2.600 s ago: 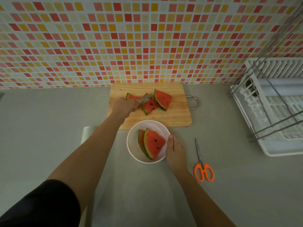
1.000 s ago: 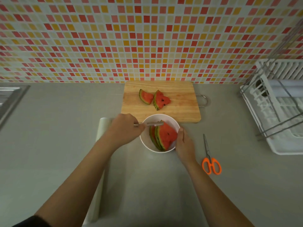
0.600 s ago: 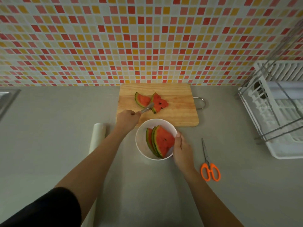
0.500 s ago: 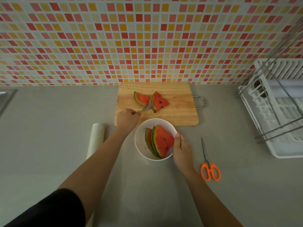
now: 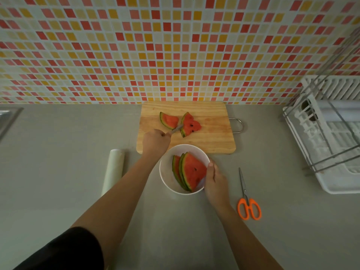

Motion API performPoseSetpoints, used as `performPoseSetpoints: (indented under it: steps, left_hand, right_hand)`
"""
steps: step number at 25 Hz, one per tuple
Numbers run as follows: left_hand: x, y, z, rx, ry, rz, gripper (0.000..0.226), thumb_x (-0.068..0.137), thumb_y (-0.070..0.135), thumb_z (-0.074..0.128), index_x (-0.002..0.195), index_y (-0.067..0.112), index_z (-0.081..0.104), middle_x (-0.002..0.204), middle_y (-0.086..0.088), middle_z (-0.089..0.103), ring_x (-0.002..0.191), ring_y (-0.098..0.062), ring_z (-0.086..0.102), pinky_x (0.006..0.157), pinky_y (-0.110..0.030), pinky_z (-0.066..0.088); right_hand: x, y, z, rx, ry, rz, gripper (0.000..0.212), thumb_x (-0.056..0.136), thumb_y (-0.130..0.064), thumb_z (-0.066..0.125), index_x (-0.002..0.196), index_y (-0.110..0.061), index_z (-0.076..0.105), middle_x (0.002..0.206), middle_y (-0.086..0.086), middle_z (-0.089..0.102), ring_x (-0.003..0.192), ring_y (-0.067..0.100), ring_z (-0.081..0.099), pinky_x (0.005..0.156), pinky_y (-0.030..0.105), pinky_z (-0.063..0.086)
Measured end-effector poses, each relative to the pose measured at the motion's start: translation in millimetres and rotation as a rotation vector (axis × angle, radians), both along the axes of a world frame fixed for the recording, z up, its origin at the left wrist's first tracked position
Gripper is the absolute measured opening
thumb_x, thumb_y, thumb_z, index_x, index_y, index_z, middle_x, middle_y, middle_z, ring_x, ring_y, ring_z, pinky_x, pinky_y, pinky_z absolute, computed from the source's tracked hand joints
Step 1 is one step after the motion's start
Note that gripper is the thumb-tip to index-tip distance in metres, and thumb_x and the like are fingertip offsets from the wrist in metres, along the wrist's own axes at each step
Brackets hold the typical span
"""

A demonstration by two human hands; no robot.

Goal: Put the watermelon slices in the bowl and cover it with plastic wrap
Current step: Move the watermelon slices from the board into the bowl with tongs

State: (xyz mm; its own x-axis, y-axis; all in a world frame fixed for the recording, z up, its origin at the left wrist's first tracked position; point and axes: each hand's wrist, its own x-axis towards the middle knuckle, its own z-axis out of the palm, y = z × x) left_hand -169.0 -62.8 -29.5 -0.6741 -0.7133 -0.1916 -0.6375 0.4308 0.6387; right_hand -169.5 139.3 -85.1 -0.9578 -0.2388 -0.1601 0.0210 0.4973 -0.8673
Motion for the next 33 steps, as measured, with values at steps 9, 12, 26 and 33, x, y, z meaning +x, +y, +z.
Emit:
performPoseSetpoints:
  steps: [9,12,26,33]
  left_hand:
    - [-7.1,12.9,7.5,-0.253,0.021,-0.096,0.043,0.093,0.016,0.049,0.053,0.008,0.038,0.050,0.000,0.033,0.052,-0.018,0.036,0.044,-0.027,0.019]
    - [-7.9,12.8,16.2,-0.414,0.014,-0.137,0.031,0.094,0.014,0.045,0.064,0.007,0.046,0.050,0.002,0.030,0.045,-0.012,0.030,0.042,-0.023,0.018]
    - [2.3,-42.0,2.1,0.482,0.115,0.295,0.027,0.081,0.035,0.063,0.074,0.009,0.066,0.063,-0.001,0.062,0.051,-0.014,0.044,0.048,-0.025,0.038]
    - [-1.9,-42.9,-8.8,0.568,0.178,0.319,0.013,0.080,0.016,0.065,0.076,0.004,0.068,0.064,-0.005,0.056,0.048,-0.015,0.040,0.044,-0.024,0.032]
  right_hand:
    - [-0.5,0.2,-2.1,-0.001,0.007,0.002,0.032,0.098,-0.037,0.029,0.103,-0.027,0.059,0.075,-0.014,0.057,0.071,0.005,0.056,0.059,0.019,0.038]
    - [-0.9,0.1,-3.1,-0.008,-0.001,-0.001,0.033,0.097,-0.039,0.028,0.101,-0.028,0.059,0.078,-0.011,0.059,0.076,0.013,0.057,0.062,0.025,0.038]
    - [-1.6,-1.2,-0.5,-0.002,-0.001,0.011,0.032,0.098,-0.038,0.028,0.104,-0.030,0.059,0.082,-0.011,0.059,0.074,0.005,0.054,0.061,0.015,0.036]
    - [-5.3,-3.2,-6.9,0.000,-0.005,0.000,0.038,0.096,-0.042,0.026,0.099,-0.024,0.059,0.082,0.003,0.065,0.079,0.020,0.060,0.069,0.028,0.038]
